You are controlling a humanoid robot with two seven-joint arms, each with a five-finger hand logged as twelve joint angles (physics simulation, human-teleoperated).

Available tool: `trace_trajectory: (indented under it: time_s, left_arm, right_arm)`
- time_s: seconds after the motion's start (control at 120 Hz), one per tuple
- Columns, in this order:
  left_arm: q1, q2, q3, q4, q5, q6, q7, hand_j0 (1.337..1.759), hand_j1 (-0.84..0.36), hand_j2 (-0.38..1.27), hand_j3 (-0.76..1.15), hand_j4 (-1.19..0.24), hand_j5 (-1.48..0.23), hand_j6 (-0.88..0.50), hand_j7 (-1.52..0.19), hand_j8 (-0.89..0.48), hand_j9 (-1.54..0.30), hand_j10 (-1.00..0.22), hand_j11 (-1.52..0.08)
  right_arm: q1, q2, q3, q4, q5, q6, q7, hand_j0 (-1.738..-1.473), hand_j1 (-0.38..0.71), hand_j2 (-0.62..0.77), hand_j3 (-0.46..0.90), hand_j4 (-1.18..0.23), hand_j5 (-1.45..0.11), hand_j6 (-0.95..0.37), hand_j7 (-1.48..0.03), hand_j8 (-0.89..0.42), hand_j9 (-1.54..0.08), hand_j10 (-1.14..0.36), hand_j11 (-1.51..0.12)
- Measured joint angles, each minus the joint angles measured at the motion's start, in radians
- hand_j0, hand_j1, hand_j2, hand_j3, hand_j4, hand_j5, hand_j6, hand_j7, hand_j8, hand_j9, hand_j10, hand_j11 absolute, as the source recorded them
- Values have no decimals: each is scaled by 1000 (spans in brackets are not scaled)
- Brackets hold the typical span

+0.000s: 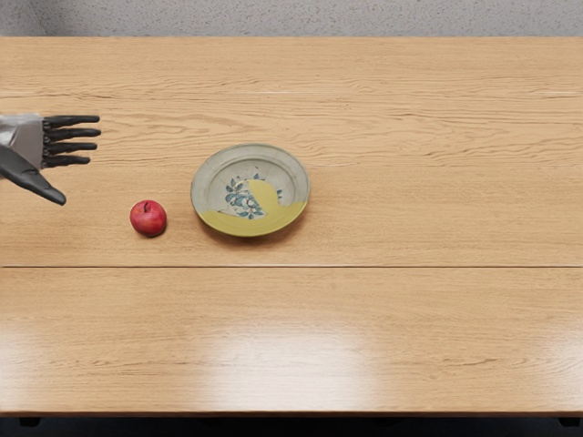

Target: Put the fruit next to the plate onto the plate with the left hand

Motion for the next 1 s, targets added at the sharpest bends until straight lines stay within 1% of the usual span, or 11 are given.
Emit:
trace_trajectory:
  time_s: [0.15, 0.242, 0.35, 0.383, 0.408, 0.475, 0.508, 0.65, 0.792, 0.9, 1.0]
  left_arm:
    - [1, 2, 1, 5, 2, 0, 12, 1658, 340, 2, 0, -9, -11, -9, -11, -9, -11, -9, -11]
    - [3, 7, 1, 17, 17, 0, 35, 1658, 340, 2, 0, -9, -11, -9, -11, -9, -11, -9, -11]
    - [2, 11, 6, 23, 39, 0, 47, 1658, 337, 3, 0, -12, -14, -12, -14, -12, -14, -12, -14]
    - [-16, 22, 12, 22, 47, 0, 49, 1658, 333, 4, 0, -16, -19, -16, -19, -16, -19, -16, -19]
    - [-64, 42, 29, 20, 50, 0, 48, 1658, 330, 4, 0, -18, -22, -19, -22, -18, -22, -18, -22]
    - [-259, 52, 154, 16, 14, 0, 44, 1658, 326, 5, 0, -21, -27, -21, -26, -21, -26, -21, -26]
    - [-329, 43, 238, 14, -25, 0, 43, 1658, 326, 5, 0, -20, -26, -20, -26, -20, -26, -20, -26]
    - [-434, -16, 491, -17, -80, 0, 17, 1658, 269, 14, 0, -69, -88, -69, -88, -69, -88, -68, -88]
    - [-639, -172, 769, -28, -85, 0, -8, 1658, 201, 25, 0, -125, -162, -125, -162, -125, -161, -125, -161]
    - [-658, -206, 931, -38, -90, 43, -43, 1658, 149, 34, 0, -168, -217, -168, -217, -168, -217, -167, -217]
    - [-654, -244, 1002, -75, -89, 224, -55, 1658, 115, 39, 0, -197, -254, -197, -254, -197, -254, -196, -254]
  right_arm:
    - [1, 0, 0, 0, -1, -1, 0, -1658, -349, 0, 0, 0, 0, -1, 0, -1, 0, 0, 0]
    - [-1, 0, 0, 0, -1, -1, 0, -1658, -349, 0, 0, -1, 0, -1, 0, -1, 0, 0, 0]
    - [-2, 0, 0, 0, -1, -2, 0, -1658, -349, 0, 0, 0, 0, -1, 0, -1, 0, 0, 0]
    - [-3, 0, 0, 0, -1, -2, 0, -1658, -349, 0, 0, -1, 0, -1, 0, -1, 0, 0, 0]
    - [-3, 0, 0, 0, -1, -2, 0, -1658, -349, 0, 0, 0, 0, -1, 0, -1, 0, 0, 0]
    - [-3, 0, 0, 0, -1, -2, 0, -1658, -349, 0, 0, 0, 0, -1, 0, 0, 0, 0, 0]
    - [-3, 0, 0, 0, -1, -2, 0, -1658, -349, 0, 0, 0, 0, 0, 0, 0, 0, 0, 0]
    - [-3, 0, 0, 0, -1, -2, 0, -1658, -349, 0, 0, 0, 0, -1, 0, 0, 0, 0, 0]
    - [-3, 0, 0, 0, -1, -2, 0, -1658, -349, 0, 0, 0, 0, -1, 0, 0, 0, 0, 0]
    - [-3, 0, 0, 0, -1, -2, 0, -1658, -349, 0, 0, 0, 0, -1, 0, -1, 0, 0, 0]
    - [-3, 0, 0, 0, -1, -2, 0, -1658, -349, 0, 0, 0, 0, -1, 0, -1, 0, 0, 0]
